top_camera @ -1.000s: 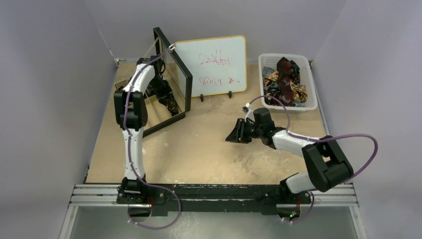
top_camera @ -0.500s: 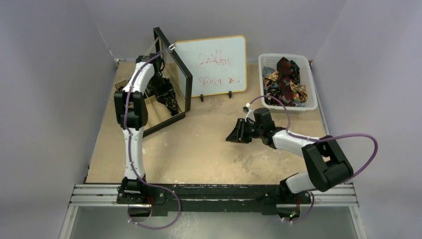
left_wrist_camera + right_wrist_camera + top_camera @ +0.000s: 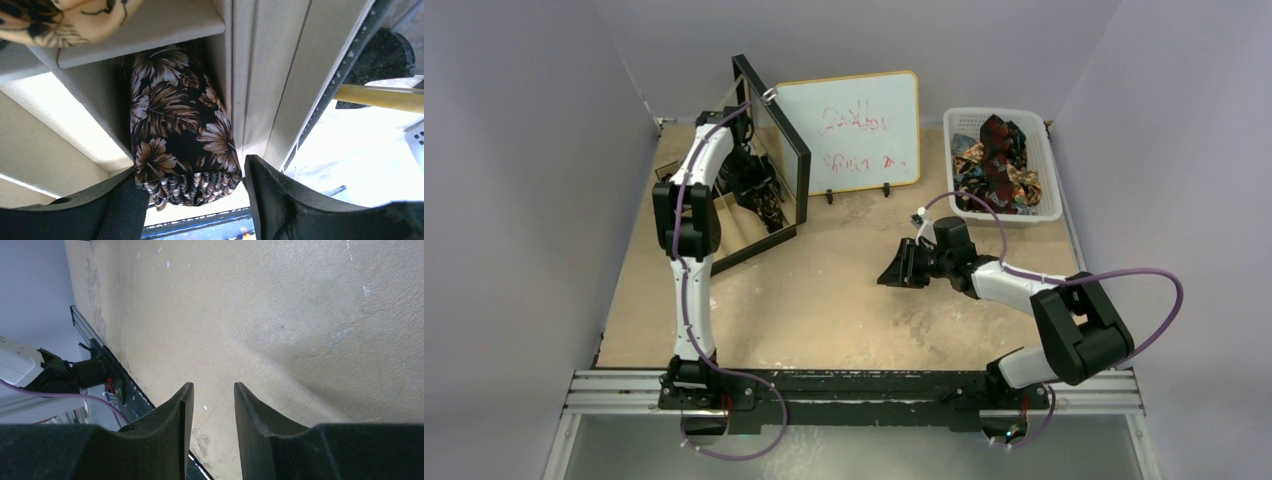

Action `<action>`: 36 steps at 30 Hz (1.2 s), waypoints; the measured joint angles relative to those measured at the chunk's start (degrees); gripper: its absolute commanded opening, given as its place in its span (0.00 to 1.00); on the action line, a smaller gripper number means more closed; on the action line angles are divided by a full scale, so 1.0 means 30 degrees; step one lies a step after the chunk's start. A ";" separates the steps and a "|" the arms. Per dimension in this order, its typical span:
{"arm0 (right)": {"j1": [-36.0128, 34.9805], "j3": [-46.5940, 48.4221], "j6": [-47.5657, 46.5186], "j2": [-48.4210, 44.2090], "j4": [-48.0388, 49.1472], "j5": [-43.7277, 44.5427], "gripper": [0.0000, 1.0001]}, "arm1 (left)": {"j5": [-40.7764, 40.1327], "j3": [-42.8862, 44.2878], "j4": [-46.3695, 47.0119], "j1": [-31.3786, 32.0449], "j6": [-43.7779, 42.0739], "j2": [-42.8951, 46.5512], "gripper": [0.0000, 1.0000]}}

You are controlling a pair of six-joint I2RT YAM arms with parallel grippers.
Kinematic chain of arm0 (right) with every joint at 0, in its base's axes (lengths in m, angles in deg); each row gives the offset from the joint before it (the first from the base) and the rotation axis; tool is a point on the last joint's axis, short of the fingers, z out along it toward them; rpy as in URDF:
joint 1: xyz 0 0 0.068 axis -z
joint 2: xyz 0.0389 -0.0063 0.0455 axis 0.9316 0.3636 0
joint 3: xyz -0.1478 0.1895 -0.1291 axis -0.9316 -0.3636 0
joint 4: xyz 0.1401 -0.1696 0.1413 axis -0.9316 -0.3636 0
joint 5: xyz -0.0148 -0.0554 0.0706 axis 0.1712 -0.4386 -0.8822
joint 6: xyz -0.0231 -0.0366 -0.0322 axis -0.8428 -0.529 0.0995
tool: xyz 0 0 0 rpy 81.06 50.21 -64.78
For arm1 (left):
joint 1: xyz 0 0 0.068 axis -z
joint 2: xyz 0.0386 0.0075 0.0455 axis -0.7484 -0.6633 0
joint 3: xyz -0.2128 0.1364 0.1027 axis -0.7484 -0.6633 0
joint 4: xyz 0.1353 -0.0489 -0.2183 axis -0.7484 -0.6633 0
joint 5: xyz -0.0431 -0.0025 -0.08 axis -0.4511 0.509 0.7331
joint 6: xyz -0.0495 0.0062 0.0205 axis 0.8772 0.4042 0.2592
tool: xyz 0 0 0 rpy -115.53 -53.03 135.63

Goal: Roll the ties
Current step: Place the tie in the storage box.

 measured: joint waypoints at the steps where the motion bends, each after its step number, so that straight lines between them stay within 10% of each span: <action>1: 0.0000 0.0000 -0.0007 0.0000 -0.0007 -0.0029 0.38 | 0.0015 0.0058 -0.0029 0.0000 -0.0007 0.0000 0.65; 36: 0.0000 0.0000 -0.0131 0.0000 -0.0219 -0.0080 0.38 | 0.1049 -0.1173 0.0605 -0.0692 -0.0095 -0.0066 0.44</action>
